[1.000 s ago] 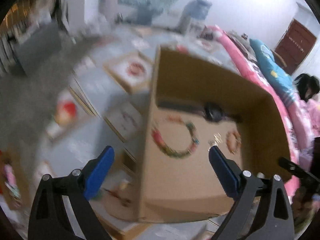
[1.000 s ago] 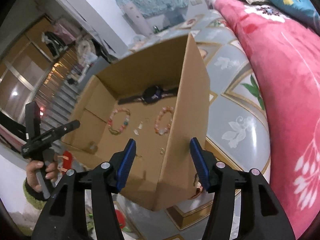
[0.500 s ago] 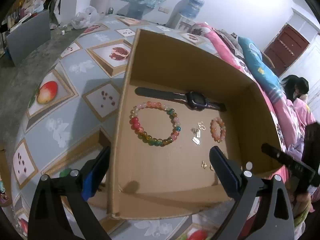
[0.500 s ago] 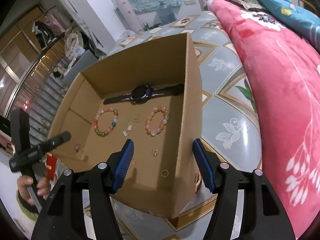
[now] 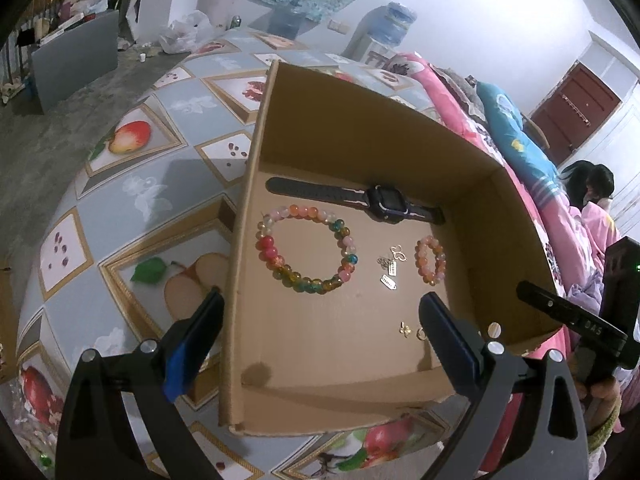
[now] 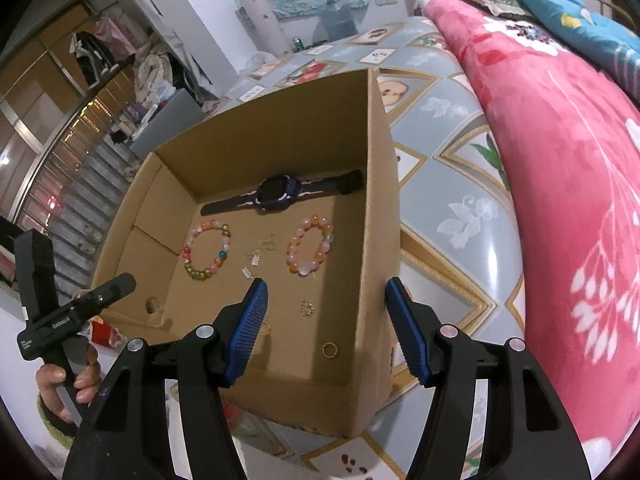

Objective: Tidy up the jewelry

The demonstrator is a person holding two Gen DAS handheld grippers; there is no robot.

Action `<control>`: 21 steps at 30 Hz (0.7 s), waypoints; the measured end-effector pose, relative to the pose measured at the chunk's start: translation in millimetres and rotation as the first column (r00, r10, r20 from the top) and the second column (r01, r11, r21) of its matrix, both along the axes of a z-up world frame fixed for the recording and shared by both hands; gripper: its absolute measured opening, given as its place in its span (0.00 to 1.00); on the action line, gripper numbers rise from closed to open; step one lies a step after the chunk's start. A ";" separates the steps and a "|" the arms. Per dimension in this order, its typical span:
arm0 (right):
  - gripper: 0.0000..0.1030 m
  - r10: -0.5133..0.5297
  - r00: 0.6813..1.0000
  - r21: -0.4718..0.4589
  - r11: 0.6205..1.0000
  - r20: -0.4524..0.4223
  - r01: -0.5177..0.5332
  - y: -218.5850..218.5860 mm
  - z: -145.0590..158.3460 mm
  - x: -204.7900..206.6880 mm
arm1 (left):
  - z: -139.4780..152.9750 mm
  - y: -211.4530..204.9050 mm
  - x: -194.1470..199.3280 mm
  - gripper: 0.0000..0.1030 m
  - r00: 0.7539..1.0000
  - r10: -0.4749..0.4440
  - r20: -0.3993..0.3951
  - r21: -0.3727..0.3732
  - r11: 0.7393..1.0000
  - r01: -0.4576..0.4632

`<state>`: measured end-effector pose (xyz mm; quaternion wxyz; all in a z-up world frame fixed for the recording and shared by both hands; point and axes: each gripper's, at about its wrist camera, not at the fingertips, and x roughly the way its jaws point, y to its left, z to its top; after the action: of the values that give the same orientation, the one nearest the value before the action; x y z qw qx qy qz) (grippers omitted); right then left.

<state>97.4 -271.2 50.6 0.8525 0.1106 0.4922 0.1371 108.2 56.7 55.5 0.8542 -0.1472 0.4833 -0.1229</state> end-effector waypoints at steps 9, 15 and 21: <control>0.58 -0.006 1.000 0.011 1.000 0.030 0.006 -0.6 -6.9 -22.1 | -3.8 -3.7 -16.8 0.92 0.999 -0.004 0.043 0.020 1.000 0.003; 0.59 -0.051 0.996 0.047 0.998 0.074 0.047 -8.8 -0.8 -36.4 | 2.2 5.7 -29.1 0.92 0.995 0.025 0.101 0.000 1.000 -0.025; 0.75 -0.164 0.943 -0.051 0.981 0.289 0.186 -21.5 27.4 -98.2 | 23.3 16.2 -74.8 0.93 0.964 0.086 0.250 0.066 0.992 -0.105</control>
<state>-0.8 -292.7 78.0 0.9267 0.0997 0.3580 0.0558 33.4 72.9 78.9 0.9177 -0.1201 0.3701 -0.0799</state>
